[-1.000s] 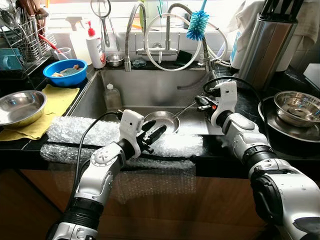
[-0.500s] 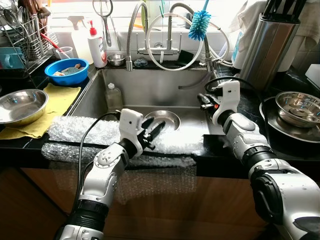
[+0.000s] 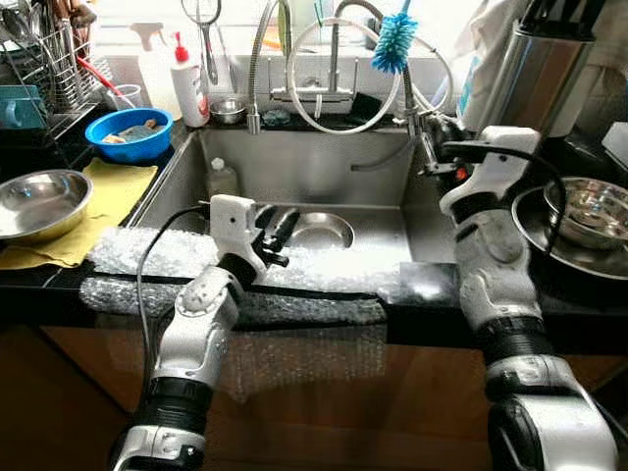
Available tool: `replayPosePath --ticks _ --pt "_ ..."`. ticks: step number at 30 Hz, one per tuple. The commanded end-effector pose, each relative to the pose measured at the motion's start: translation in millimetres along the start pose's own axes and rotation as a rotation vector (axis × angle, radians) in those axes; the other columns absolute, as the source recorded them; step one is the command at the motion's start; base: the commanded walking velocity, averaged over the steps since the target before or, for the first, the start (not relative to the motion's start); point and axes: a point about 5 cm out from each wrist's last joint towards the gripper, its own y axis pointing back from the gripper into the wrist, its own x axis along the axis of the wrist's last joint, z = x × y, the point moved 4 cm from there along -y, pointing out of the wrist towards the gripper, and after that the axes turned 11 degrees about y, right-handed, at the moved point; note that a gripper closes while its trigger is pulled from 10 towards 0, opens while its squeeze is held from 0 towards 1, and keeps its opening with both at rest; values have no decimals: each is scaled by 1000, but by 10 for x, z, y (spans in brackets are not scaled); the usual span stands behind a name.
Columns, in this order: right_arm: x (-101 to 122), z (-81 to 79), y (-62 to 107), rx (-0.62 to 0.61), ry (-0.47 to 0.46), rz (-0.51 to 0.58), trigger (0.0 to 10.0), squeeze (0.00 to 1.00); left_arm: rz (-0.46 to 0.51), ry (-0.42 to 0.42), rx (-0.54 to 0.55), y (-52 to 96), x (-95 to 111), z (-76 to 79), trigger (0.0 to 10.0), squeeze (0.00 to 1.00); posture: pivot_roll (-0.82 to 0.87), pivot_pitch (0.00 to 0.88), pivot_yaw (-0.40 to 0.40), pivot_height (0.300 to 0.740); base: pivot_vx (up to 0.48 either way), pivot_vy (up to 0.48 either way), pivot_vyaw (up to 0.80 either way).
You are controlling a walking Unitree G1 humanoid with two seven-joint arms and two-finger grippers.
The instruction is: Kitchen organization
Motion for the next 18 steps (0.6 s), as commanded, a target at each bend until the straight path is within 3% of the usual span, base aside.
replayPosePath --ticks 1,5,11,14,18 --pt "45 172 95 -97 3 -20 10000 0 -15 -1 -10 -21 -25 -4 10000 0 -180 0 30 740 0 0 0" --pt "-102 64 293 -100 -10 -82 10000 0 11 -4 23 -51 0 -27 10000 0 -180 0 33 740 0 0 0" --pt "-25 -170 354 -76 -41 -84 10000 0 100 -6 78 -100 149 -50 10000 0 -174 0 32 740 0 0 0" --pt "8 -252 375 -48 -10 -91 10000 0 103 -4 78 -110 149 -42 10000 0 -174 0 30 740 80 0 0" --pt "-1 -251 400 -54 -10 -110 10000 0 104 -2 74 -119 139 -26 10000 0 -175 0 30 740 60 0 0"
